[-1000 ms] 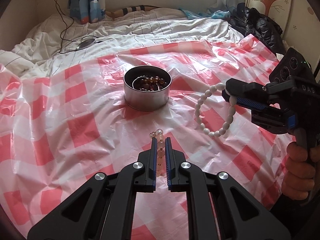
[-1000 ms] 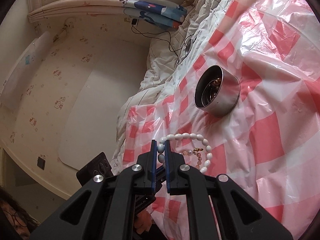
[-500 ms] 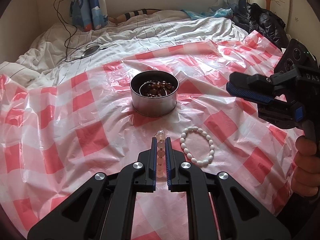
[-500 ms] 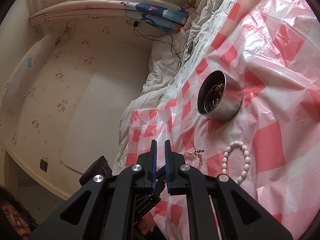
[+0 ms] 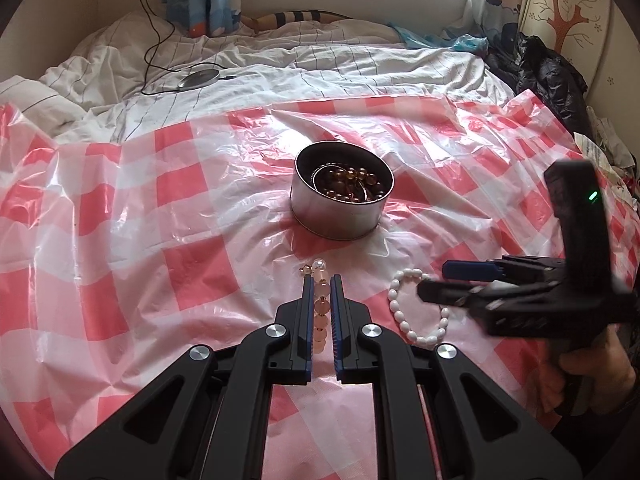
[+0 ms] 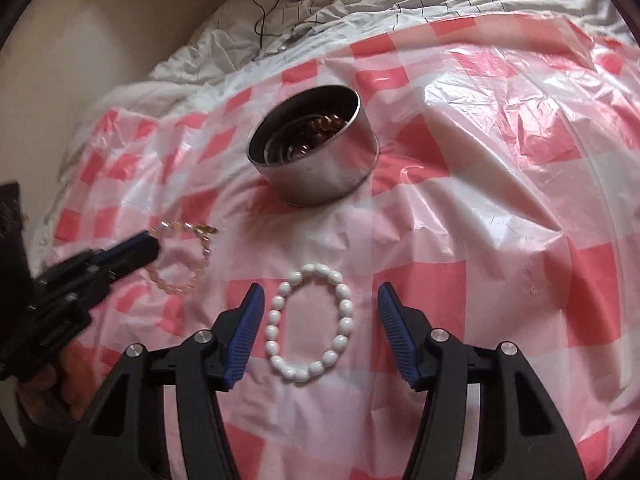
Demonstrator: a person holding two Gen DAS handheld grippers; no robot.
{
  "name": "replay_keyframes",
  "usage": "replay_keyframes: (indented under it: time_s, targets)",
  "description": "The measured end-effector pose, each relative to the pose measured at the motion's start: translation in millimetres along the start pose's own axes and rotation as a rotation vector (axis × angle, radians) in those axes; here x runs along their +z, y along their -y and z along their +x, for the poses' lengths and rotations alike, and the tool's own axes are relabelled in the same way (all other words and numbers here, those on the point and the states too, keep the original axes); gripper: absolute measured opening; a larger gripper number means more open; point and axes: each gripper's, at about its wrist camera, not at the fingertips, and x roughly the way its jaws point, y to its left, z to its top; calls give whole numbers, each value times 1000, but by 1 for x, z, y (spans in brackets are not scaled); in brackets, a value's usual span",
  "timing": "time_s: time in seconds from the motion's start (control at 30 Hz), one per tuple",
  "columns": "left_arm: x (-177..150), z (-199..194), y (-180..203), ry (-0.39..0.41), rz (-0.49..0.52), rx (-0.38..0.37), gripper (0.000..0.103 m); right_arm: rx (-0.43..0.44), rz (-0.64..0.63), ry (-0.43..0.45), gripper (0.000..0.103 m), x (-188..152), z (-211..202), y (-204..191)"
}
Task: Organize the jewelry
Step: 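Carry both bead bracelets over the steel bowl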
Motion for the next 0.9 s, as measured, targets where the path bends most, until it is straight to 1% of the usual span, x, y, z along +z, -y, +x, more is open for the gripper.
replay_keyframes:
  time_s: [0.07, 0.1, 0.13, 0.17, 0.2, 0.23, 0.27, 0.3, 0.4, 0.43, 0.53, 0.6, 0.67, 0.73, 0.83, 0.9]
  targets:
    - [2, 1, 0, 0, 1, 0, 7, -120, -107, -33, 49, -4, 14, -12]
    - [4, 2, 0, 0, 0, 0, 7, -192, -176, -35, 41, -6, 17, -22]
    - [5, 2, -1, 2, -1, -1, 7, -222, -223, -38, 26, -10, 18, -29]
    - [7, 3, -1, 4, -4, -2, 7, -193, -212, -49, 21, -10, 18, -28]
    - [9, 3, -2, 5, -7, -5, 7, -168, -189, -53, 12, -9, 17, -24]
    - [10, 3, -2, 7, -9, -9, 7, -123, -141, -55, 8, -6, 15, -15]
    - [12, 3, -1, 8, -11, -11, 7, -66, -85, -55, 8, -3, 13, -6]
    - [13, 3, -1, 11, -13, -14, 7, 26, -4, -53, 8, -1, 10, 9]
    - [18, 4, -1, 14, -24, -26, 7, 229, 148, -17, 8, 6, -1, 29]
    - [19, 5, -1, 14, -29, -31, 7, 312, 189, 11, 8, 8, -7, 36]
    - [25, 7, 0, 14, -47, -54, 7, 498, 249, 111, 8, 14, -26, 46]
    - [28, 9, 2, 15, -53, -66, 7, 600, 271, 177, 8, 16, -40, 50]
    - [32, 11, 5, 16, -58, -81, 7, 680, 299, 242, 8, 18, -53, 58]
    - [38, 13, 10, 19, -56, -88, 7, 739, 339, 276, 8, 19, -59, 68]
    - [49, 17, 14, 27, -62, -108, 7, 787, 399, 300, 8, 21, -59, 77]
    - [61, 22, 16, 36, -72, -130, 7, 789, 415, 307, 8, 23, -61, 81]
